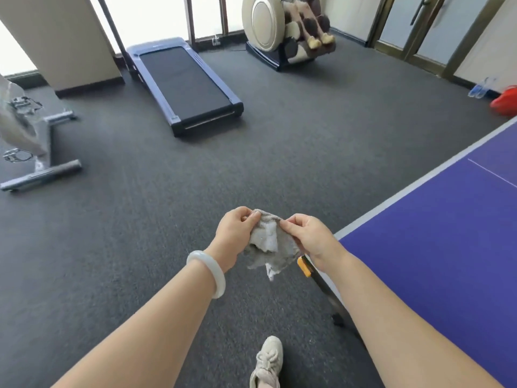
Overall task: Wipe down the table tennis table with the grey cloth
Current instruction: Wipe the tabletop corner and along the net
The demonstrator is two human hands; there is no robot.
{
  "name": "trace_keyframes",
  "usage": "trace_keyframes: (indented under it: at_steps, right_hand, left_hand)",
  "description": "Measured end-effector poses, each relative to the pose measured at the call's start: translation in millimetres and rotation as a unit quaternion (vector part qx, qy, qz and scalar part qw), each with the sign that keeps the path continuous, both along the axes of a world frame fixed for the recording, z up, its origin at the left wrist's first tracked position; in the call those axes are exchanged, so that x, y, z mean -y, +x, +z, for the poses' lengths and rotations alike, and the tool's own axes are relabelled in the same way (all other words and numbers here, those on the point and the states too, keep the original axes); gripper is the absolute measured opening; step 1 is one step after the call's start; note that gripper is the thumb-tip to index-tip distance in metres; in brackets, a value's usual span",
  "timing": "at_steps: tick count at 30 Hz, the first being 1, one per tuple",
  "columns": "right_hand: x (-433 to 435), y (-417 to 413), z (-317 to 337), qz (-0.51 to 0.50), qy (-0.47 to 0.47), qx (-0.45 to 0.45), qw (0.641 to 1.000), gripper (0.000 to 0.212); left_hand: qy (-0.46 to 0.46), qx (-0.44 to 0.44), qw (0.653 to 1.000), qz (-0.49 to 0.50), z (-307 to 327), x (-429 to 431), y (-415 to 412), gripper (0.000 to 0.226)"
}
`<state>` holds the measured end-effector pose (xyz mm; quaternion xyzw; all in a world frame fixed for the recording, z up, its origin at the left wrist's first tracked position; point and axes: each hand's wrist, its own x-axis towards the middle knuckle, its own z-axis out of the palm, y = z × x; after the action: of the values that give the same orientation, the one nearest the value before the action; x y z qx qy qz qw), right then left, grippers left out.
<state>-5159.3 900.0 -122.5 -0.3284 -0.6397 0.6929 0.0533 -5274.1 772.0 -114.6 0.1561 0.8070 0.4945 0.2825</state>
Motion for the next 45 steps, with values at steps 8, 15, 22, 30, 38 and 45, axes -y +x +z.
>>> trace_keyframes:
  at_steps: [8,15,22,30,38,45]
  right_hand:
    - [-118.1,-96.7,17.0,-0.126,0.092,0.004,0.988,0.011]
    - [-203.2,-176.0,5.5,-0.173,0.114,-0.012,0.978,0.026]
    - [-288.2,-215.2,2.2,-0.38,0.117,0.046,0.917,0.016]
    - [-379.6,-169.8,-5.3,-0.507,0.088,0.091,0.853,0.005]
    - [-520.7,-78.9,-7.6,-0.528,0.066,0.129,0.837,0.019]
    - [-634.1,-18.8,5.4,-0.588,0.073,0.124,0.796,0.022]
  left_hand:
    - [-0.013,-0.03,0.997,-0.072,19.8,-135.2,-118.1,0.026]
    - [0.08,0.247,0.944,-0.205,7.7,-272.2,-207.0,0.018]
    - [0.046,0.292,0.856,-0.424,4.6,-411.0,-257.9,0.041]
    - [-0.002,0.2,0.814,-0.546,-12.3,-547.3,-209.1,0.024]
    - [-0.049,-0.007,0.784,-0.619,-18.2,-710.4,-132.1,0.019]
    - [-0.029,-0.076,0.725,-0.684,-6.3,-840.3,-68.2,0.019]
